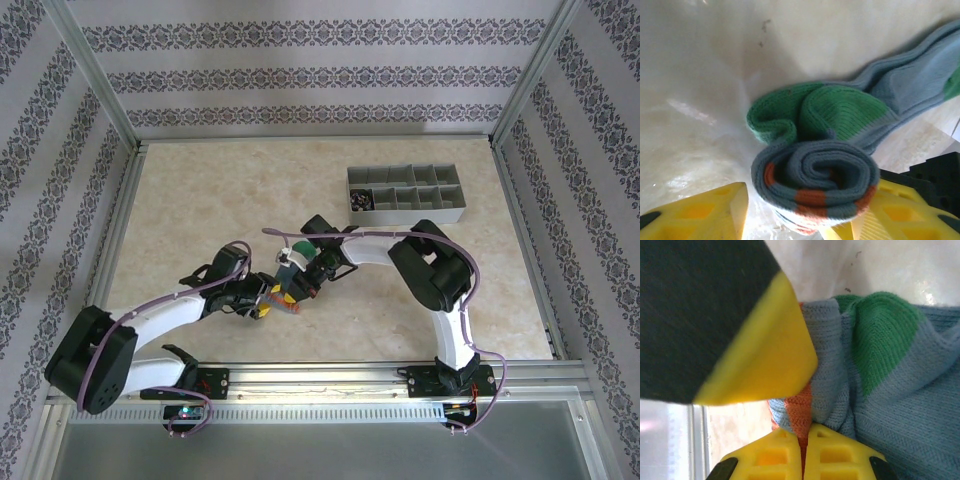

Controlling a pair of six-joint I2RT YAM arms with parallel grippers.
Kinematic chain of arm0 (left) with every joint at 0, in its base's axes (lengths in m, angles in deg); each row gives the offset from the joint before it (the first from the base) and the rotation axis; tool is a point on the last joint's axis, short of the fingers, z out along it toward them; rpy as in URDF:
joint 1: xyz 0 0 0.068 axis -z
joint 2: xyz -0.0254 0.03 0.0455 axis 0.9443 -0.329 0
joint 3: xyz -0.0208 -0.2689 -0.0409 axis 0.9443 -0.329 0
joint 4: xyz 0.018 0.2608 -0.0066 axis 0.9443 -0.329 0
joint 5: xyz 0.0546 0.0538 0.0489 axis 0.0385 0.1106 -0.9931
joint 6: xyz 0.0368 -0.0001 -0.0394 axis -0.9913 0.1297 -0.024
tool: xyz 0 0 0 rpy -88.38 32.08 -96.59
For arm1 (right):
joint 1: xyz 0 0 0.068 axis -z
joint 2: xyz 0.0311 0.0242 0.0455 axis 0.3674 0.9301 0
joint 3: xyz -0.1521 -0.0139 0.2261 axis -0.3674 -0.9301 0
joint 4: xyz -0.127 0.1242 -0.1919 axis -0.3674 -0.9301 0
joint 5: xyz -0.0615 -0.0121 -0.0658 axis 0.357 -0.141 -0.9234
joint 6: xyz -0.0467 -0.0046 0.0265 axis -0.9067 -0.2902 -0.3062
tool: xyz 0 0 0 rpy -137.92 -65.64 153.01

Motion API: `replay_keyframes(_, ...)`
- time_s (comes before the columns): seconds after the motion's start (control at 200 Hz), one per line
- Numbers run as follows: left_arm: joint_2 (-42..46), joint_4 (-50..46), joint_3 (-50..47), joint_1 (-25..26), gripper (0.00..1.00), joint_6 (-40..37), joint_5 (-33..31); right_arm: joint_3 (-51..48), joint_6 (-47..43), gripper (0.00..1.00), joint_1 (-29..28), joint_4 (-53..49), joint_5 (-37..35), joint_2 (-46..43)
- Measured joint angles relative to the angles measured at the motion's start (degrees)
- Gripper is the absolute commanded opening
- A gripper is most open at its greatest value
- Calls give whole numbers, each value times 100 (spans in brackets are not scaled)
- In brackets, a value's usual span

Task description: Roll the socks

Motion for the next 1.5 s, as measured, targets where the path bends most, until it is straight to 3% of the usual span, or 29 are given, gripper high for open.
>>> replay_keyframes(0.105, -101, 175, -33, 31, 34, -24, -98, 142, 127, 0, 90, -149, 302, 179)
replay_keyframes(0.22, -326, 258, 22, 31, 0, -48, -109, 227, 186, 0, 140, -271, 481, 280)
replay_keyframes(0.24, -358, 256, 57, 31, 0, -39, -101, 225, 184, 2, 146, -289, 476, 273)
replay_keyframes(0.31, -461, 184, 190, 33, 0, -52, -48, 118, 175, 23, 146, -271, 332, 146)
replay_keyframes(0.39, -505, 15, 262, 42, 0, -11, 33, -280, 98, 37, 92, 68, -125, -245)
replay_keyframes(0.52, -339, -385, 267, 70, 0, 153, 48, -1718, -225, 64, -400, 1115, -1779, -1762)
replay_keyframes(0.625, -227, -678, 282, 70, 0, 299, 50, -2653, -603, 67, -1062, 1814, -3169, -2774)
replay_keyframes(0.749, -219, -986, 396, 70, 0, 409, 46, -2756, -1130, 69, -1808, 2168, -4780, -2914)
replay_keyframes(0.919, -317, -1279, 566, 70, 0, 424, 48, -2686, -2011, 66, -2662, 2568, -6382, -2581)
replay_keyframes(1.194, -413, -1366, 658, 61, 0, 422, 68, -2149, -2726, 57, -3032, 2612, -7001, -1943)
replay_keyframes(1.499, -407, -1366, 675, 2, 0, 422, -26, -1604, -2586, 7, -2894, 2256, -6977, -1368)
